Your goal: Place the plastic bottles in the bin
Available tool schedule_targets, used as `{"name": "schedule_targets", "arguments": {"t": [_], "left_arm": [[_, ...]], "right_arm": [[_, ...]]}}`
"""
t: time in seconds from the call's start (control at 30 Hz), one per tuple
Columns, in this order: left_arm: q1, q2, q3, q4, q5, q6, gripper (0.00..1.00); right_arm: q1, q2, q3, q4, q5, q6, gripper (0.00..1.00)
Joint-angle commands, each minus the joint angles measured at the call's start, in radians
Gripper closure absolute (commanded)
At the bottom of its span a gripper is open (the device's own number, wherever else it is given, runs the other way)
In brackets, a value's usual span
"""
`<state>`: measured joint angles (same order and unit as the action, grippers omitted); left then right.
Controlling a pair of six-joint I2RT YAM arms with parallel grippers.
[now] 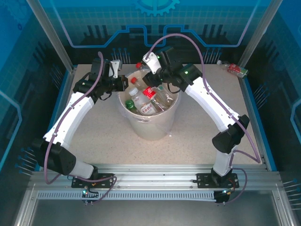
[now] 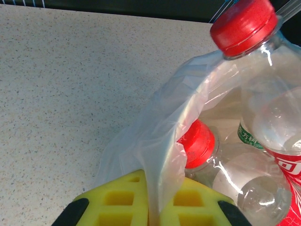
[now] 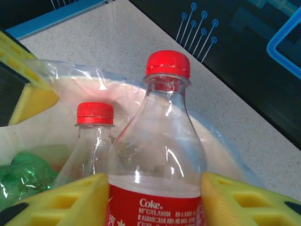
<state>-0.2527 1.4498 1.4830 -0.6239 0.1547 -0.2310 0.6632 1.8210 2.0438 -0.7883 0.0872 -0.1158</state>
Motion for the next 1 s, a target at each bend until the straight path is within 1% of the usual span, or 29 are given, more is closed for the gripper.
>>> {"name": "schedule_targets", "arguments": {"t": [0.0, 0.1, 0.2, 0.3, 0.4, 0.53, 0.63, 0.77, 0.87, 0.97], "left_arm": [[0.0, -0.037, -0.01, -0.02, 0.087, -0.051, 1.0], [0.003, -0.035, -0.01, -0.018, 0.093, -0.056, 1.0], [0.003, -0.037, -0.01, -0.018, 0.091, -0.056, 1.0], [0.003, -0.041, -0.012, -0.018, 0.088, -0.054, 1.0], [0.003, -0.042, -0.013, -0.02, 0.087, -0.054, 1.0], [0.002, -0.042, -0.013, -0.019, 0.088, -0.053, 1.0], [0.003, -0.042, -0.014, -0.018, 0.087, -0.053, 1.0], [0.003, -0.037, -0.015, -0.015, 0.088, -0.056, 1.0], [0.003, -0.034, -0.015, -0.014, 0.089, -0.057, 1.0], [0.004, -0.032, -0.014, -0.014, 0.09, -0.057, 1.0]], "right_arm": [[0.023, -0.041, -0.155, -0.025, -0.036, 0.054, 0.49], [0.024, -0.062, -0.184, 0.002, -0.033, 0.06, 0.49], [0.023, -0.053, -0.144, -0.001, -0.03, 0.047, 0.48], [0.021, -0.062, -0.103, 0.021, -0.022, 0.022, 0.39], [0.01, -0.099, -0.077, 0.063, -0.004, -0.008, 0.32], [-0.026, -0.178, -0.108, 0.162, 0.017, -0.039, 0.25], [-0.082, -0.24, -0.158, 0.237, 0.016, -0.044, 0.22], [-0.223, -0.298, -0.251, 0.317, -0.009, 0.013, 0.2], [-0.338, -0.3, -0.324, 0.379, -0.002, 0.044, 0.2], [-0.447, -0.256, -0.365, 0.433, 0.026, 0.074, 0.2]]}}
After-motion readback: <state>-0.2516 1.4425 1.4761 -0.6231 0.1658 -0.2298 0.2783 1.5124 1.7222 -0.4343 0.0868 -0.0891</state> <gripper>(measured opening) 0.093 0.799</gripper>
